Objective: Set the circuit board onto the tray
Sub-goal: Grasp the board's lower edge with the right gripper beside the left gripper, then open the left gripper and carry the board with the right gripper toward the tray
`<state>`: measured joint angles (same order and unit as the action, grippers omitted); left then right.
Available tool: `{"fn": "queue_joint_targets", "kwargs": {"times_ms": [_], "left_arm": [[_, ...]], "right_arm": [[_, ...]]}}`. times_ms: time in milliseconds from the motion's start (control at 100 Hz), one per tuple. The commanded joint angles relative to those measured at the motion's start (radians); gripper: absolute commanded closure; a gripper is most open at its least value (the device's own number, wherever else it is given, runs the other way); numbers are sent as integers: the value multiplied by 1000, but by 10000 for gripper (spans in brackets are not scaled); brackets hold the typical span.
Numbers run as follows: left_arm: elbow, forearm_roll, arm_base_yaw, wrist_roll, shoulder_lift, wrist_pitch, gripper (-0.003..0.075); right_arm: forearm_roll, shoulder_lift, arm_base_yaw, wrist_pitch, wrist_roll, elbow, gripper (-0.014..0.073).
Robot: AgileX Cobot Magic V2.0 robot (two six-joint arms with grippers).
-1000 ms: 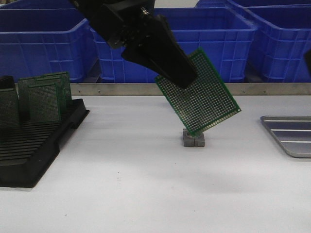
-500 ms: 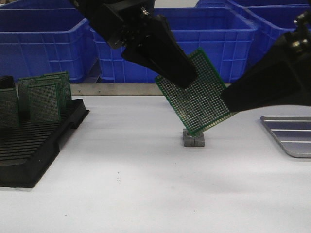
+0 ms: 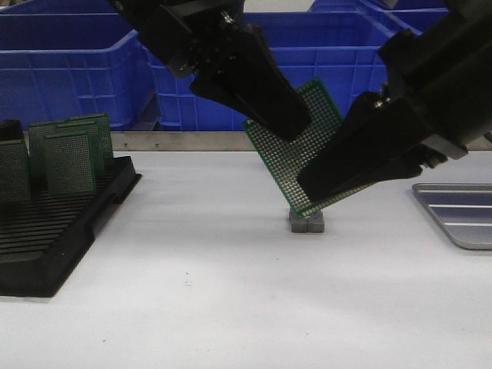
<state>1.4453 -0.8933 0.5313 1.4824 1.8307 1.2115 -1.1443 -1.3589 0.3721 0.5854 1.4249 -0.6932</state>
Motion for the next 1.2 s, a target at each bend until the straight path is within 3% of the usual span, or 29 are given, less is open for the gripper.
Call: {"fn": "queue_joint_targets", "kwargs": {"times_ms": [0,70,170,390,480,640,810,1020,1190], "left_arm": [[33,-72,6,-11,-57,48,740],[33,-72,6,-11,-57,48,738],[33,-72,6,-11,-57,48,686],[55,-72,2,-11,-57,32,310],[98,-72,-11,-11,-57,50,227],[168,-72,-44,-11,-57,57,226],[185,-72,-73,-11,-57,60,226],[185,-72,-77,-11,-57,60,226],[185,-72,-77,-11,-57,60,226]], "right_arm": [[-46,23,2,29,9,-32,622],[-46,23,2,29,9,-32,669],[-46,23,2,29,9,-32,662],[-46,23,2,33,-11,-32,662],[-46,23,-8,33,-55,-32,662],[-45,23,-104,33,-166,-32,662],[-45,21,-317,8,-274,-32,662],[-110,-33,-543,-61,-277,-32,662],[-236,-139,-620,-114,-273,-53,662]]}}
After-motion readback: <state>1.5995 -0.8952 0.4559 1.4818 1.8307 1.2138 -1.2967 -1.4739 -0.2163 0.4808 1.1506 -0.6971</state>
